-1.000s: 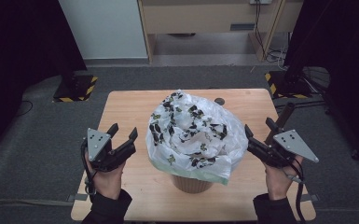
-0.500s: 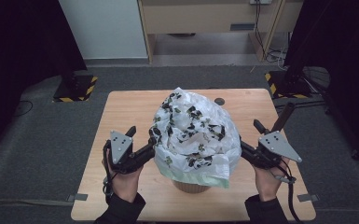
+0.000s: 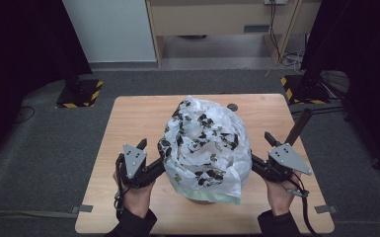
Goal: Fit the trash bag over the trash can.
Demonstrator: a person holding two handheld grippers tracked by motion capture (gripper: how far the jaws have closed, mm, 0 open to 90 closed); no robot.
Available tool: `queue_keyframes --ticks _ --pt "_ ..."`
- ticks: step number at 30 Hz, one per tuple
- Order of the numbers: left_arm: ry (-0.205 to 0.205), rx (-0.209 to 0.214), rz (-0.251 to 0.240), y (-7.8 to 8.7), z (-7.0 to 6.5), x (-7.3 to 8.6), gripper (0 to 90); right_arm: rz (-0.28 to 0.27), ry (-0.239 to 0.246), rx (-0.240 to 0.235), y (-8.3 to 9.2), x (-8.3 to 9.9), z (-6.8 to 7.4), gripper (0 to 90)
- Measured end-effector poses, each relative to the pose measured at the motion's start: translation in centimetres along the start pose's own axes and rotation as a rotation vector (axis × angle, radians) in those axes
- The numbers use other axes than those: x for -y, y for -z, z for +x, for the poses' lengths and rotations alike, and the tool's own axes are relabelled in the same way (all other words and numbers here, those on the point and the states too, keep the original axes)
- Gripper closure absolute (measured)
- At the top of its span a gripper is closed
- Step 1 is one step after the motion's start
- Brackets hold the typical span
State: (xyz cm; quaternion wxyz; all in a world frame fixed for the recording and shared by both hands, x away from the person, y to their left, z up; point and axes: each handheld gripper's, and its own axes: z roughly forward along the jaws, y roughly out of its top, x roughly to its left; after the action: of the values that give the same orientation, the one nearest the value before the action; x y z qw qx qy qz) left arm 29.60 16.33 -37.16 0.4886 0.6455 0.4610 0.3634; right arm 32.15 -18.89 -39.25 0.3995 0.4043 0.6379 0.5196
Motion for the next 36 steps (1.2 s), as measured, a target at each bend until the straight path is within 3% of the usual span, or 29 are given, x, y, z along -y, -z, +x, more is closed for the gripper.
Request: queue_keyframes --ticks 9,13,17,30,36 --pt "-0.001 -0.002 -0.004 0.0 0.5 0.3 30.6 0.02 -0.007 -0.005 -0.2 1.0 -0.2 27.0" --pt "0.01 -0.026 -0.015 1.0 1.8 0.5 30.2 0.0 -0.033 0.014 0.6 0.9 -1.6 27.0" --pt "0.022 -0.055 0.004 1.4 3.4 1.4 29.3 0.012 -0.056 0.018 1.0 1.6 -2.8 26.9" --pt "0.015 -0.103 0.216 -1.0 6.5 8.4 28.4 0.089 -0.071 -0.012 0.9 4.9 -4.3 26.4" --pt "0.019 -0.107 0.326 -2.0 7.6 12.1 27.0 0.114 -0.069 0.009 1.1 6.3 -5.3 26.4"
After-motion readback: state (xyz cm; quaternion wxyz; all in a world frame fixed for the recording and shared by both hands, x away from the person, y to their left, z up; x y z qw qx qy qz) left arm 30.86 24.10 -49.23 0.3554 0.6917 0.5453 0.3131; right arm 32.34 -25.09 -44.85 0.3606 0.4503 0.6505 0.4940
